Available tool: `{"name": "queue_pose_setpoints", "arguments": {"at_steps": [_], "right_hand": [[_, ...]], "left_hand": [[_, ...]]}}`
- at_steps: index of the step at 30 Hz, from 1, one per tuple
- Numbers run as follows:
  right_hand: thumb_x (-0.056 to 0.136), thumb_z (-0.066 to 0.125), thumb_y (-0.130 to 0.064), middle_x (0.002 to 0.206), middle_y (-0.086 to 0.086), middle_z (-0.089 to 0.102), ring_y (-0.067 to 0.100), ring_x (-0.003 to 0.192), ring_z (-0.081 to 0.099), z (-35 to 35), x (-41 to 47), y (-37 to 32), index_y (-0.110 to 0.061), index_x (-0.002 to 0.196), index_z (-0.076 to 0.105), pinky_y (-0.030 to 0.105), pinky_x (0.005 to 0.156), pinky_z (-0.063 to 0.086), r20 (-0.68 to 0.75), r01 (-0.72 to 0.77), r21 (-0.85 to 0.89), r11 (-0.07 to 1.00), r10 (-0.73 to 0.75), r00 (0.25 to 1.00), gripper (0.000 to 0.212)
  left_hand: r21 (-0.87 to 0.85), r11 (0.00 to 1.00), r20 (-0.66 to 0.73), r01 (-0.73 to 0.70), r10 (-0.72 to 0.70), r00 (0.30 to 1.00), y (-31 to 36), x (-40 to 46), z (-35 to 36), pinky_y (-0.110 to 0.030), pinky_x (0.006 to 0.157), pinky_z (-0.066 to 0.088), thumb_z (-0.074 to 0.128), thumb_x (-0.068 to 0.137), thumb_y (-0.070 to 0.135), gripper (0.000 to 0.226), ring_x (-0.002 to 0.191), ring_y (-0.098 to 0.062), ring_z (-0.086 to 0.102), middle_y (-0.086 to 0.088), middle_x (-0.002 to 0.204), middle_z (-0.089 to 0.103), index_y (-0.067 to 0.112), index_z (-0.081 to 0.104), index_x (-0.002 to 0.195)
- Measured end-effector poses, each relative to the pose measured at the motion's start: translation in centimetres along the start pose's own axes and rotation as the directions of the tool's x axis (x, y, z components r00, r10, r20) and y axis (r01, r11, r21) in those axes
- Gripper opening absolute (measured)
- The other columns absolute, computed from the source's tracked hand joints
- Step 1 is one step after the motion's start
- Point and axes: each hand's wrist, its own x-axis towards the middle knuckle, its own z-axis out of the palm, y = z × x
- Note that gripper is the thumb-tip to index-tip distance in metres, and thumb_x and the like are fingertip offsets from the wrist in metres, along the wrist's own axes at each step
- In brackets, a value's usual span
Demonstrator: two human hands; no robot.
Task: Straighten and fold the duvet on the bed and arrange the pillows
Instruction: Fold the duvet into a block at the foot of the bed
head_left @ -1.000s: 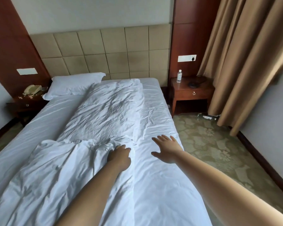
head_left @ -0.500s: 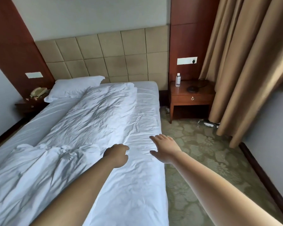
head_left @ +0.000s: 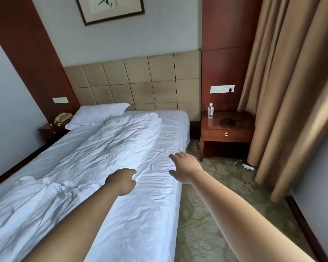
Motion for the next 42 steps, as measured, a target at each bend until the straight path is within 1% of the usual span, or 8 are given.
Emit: {"name": "queue_pose_setpoints", "arguments": {"at_steps": [5,10,18,24,30,34,37,42], "right_hand": [[0.094,0.049,-0.038,0.148,0.005,0.036,0.022,0.14,0.025,-0.9,4.3,1.2,-0.018,0.148,0.028,0.036,0.113,0.022,0.032,0.031,-0.054,0.998,-0.03,0.999,0.062],[0.095,0.048,-0.037,0.148,0.003,0.035,0.021,0.139,0.026,-1.6,11.2,2.5,-0.019,0.148,0.027,0.036,0.111,0.024,0.071,0.045,-0.114,0.992,-0.037,0.997,0.061],[0.096,0.047,-0.038,0.152,0.002,0.031,0.021,0.141,0.024,-2.2,23.7,5.4,-0.019,0.149,0.025,0.035,0.11,0.026,0.133,0.086,-0.124,0.989,-0.07,0.989,0.061],[0.095,0.048,-0.037,0.155,0.003,0.026,0.02,0.143,0.022,-0.7,33.7,10.1,-0.02,0.15,0.024,0.034,0.11,0.027,0.19,0.129,-0.108,0.986,-0.107,0.976,0.062],[0.095,0.046,-0.039,0.157,0.003,0.021,0.021,0.143,0.021,0.1,46.2,16.8,-0.022,0.151,0.021,0.036,0.11,0.029,0.26,0.215,-0.101,0.971,-0.183,0.948,0.063],[0.096,0.045,-0.036,0.149,0.004,0.034,0.023,0.137,0.03,-0.6,53.9,19.8,-0.02,0.149,0.025,0.037,0.106,0.035,0.31,0.307,-0.101,0.946,-0.263,0.914,0.059],[0.096,0.044,-0.035,0.145,0.004,0.037,0.024,0.134,0.034,-0.9,59.6,21.4,-0.02,0.148,0.027,0.038,0.105,0.036,0.304,0.351,-0.096,0.931,-0.309,0.901,0.057],[0.096,0.045,-0.033,0.146,0.006,0.036,0.025,0.135,0.032,0.4,67.4,21.9,-0.019,0.148,0.028,0.038,0.105,0.035,0.349,0.407,-0.074,0.91,-0.359,0.866,0.057]], "left_hand": [[-0.063,0.997,-0.032,0.048,-0.05,0.998,-0.5,3.0,-1.2,-0.03,0.106,0.037,0.042,0.097,0.033,0.047,0.137,-0.017,0.035,0.007,0.152,0.032,0.03,0.036,0.144],[-0.131,0.988,-0.07,0.084,-0.093,0.993,-1.8,9.6,-2.8,-0.031,0.105,0.038,0.041,0.098,0.032,0.046,0.135,-0.019,0.037,0.005,0.151,0.034,0.03,0.036,0.144],[-0.173,0.981,-0.034,0.085,-0.092,0.995,-2.0,22.0,-4.6,-0.03,0.105,0.036,0.04,0.098,0.029,0.047,0.137,-0.018,0.035,0.005,0.152,0.033,0.03,0.035,0.144],[-0.163,0.979,0.017,0.123,-0.122,0.992,-0.8,32.3,-4.2,-0.03,0.105,0.036,0.04,0.097,0.027,0.048,0.137,-0.018,0.035,0.005,0.152,0.032,0.03,0.035,0.145],[-0.182,0.957,0.062,0.226,-0.218,0.974,1.8,43.9,-4.9,-0.031,0.107,0.035,0.041,0.097,0.026,0.048,0.138,-0.018,0.034,0.004,0.152,0.032,0.03,0.035,0.144],[-0.199,0.933,0.1,0.3,-0.285,0.953,3.2,50.5,-6.5,-0.032,0.11,0.032,0.04,0.098,0.028,0.048,0.14,-0.017,0.03,0.005,0.153,0.03,0.029,0.034,0.145],[-0.209,0.919,0.096,0.335,-0.321,0.942,3.6,54.8,-7.4,-0.032,0.109,0.033,0.041,0.097,0.027,0.048,0.139,-0.017,0.031,0.005,0.152,0.031,0.028,0.035,0.145],[-0.186,0.899,0.108,0.398,-0.384,0.917,1.6,60.8,-7.6,-0.033,0.111,0.032,0.043,0.096,0.027,0.049,0.14,-0.017,0.031,0.004,0.151,0.034,0.028,0.036,0.144]]}}
